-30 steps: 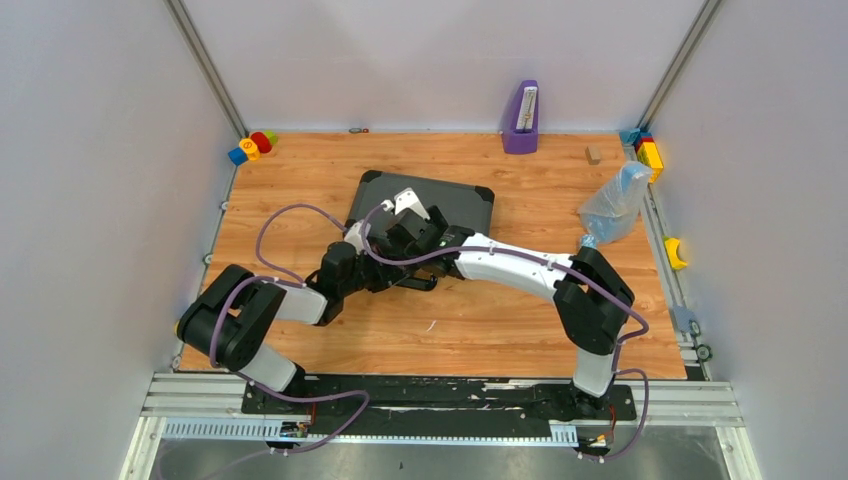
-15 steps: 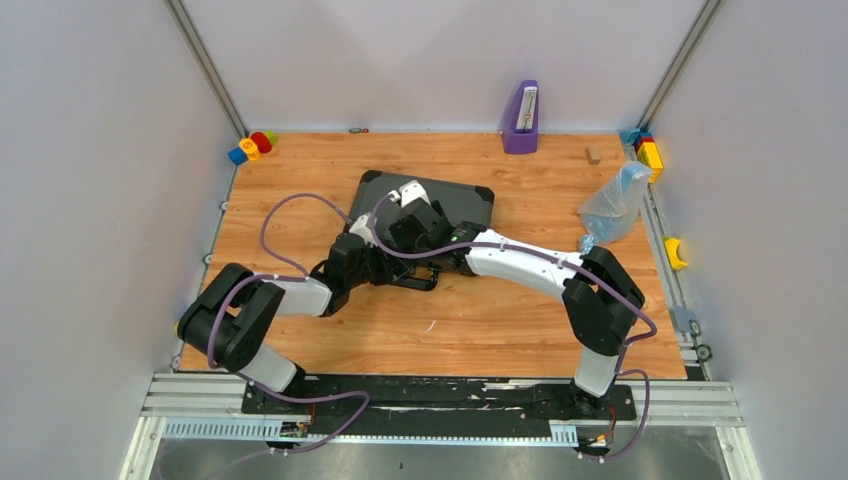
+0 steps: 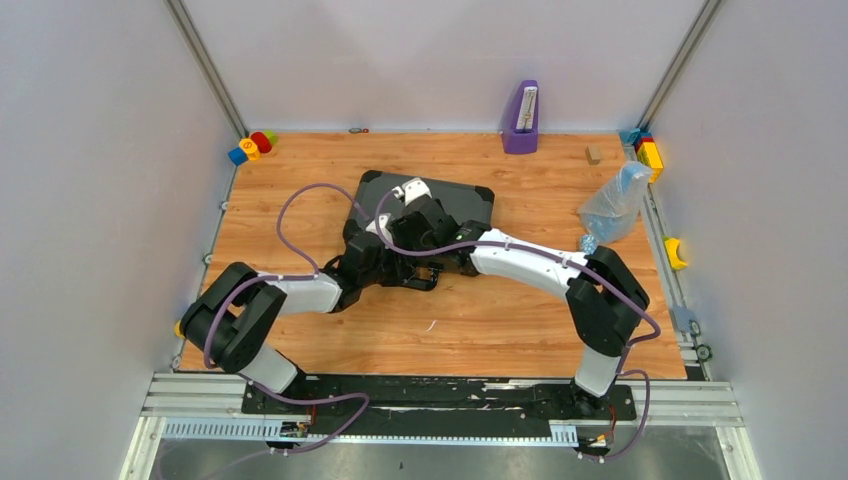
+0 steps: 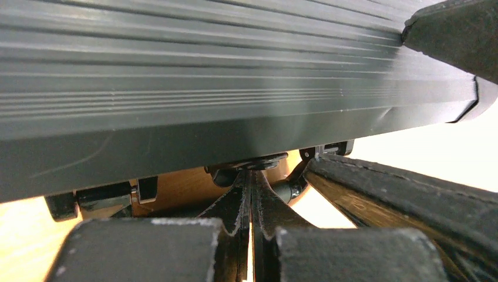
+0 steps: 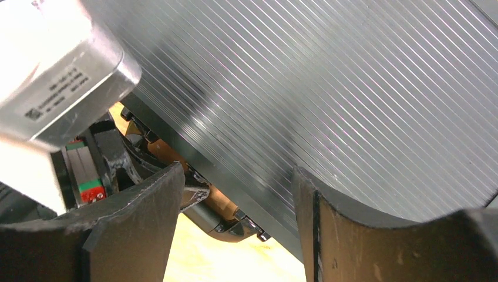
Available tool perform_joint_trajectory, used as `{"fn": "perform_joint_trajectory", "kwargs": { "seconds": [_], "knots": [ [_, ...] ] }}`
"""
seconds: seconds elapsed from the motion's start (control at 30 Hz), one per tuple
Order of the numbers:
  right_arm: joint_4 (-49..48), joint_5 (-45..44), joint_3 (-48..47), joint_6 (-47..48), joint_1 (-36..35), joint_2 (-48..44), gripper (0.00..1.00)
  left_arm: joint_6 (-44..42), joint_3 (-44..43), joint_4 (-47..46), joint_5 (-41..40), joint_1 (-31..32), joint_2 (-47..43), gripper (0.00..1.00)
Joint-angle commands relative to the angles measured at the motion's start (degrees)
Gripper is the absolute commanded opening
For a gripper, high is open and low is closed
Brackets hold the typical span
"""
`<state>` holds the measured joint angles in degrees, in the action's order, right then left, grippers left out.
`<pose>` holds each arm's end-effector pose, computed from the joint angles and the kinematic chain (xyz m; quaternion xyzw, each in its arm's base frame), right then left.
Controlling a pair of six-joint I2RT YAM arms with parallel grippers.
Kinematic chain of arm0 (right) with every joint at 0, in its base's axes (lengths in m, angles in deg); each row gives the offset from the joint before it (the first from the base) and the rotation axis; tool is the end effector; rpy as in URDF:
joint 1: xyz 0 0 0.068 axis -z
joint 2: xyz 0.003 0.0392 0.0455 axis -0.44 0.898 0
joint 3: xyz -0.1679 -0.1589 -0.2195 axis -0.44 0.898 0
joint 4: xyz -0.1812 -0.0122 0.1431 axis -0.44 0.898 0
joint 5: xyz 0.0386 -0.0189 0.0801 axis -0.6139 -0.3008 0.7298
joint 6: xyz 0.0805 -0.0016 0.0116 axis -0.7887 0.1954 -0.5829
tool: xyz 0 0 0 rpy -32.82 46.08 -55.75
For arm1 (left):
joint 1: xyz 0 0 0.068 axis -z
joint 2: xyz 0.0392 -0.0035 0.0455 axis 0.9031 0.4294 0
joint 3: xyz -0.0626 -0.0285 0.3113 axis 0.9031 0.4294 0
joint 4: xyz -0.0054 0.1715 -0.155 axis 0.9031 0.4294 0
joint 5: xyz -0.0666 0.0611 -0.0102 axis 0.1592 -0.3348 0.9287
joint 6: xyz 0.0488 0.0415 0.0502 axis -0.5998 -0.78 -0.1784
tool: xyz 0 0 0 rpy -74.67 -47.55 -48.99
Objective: Pack up texas hold em set
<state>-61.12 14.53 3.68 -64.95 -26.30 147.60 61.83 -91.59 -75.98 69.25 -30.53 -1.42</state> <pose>0.2612 0.3053 0.2688 -0.2724 0.8807 0.0746 0.3802 0.2391 -0.1734 0.1979 -0.0098 0.8763 -0.3357 0.3454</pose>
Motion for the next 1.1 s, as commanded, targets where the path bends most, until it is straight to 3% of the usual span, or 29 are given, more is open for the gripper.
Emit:
{"fn": "perform_joint_trajectory", "kwargs": {
  "seconds": [0.0, 0.5, 0.63, 0.9, 1.07],
  "knots": [
    [13.1, 10.8, 5.7, -5.7, -0.2, 5.3, 0.67, -7.3, -0.7, 10.7, -13.9, -0.2, -1.9, 0.0],
    [10.3, 13.9, 9.2, -8.1, 3.3, 1.2, 0.64, -8.3, -2.9, 10.2, -13.4, -0.1, 1.9, 0.0],
    [8.3, 13.9, 11.2, -10.2, 4.8, -1.4, 0.58, -8.0, -2.8, 8.6, -12.5, 0.0, 2.9, 0.0],
    [1.5, 26.2, 17.7, -14.5, 11.0, -8.0, 0.57, -10.8, 1.7, -0.1, -21.1, 2.5, 3.3, 0.0],
    [1.3, 27.5, 18.7, -14.9, 12.5, -8.3, 0.57, -12.3, 4.0, -5.8, -23.3, 2.8, 5.3, 0.0]
  ]
}}
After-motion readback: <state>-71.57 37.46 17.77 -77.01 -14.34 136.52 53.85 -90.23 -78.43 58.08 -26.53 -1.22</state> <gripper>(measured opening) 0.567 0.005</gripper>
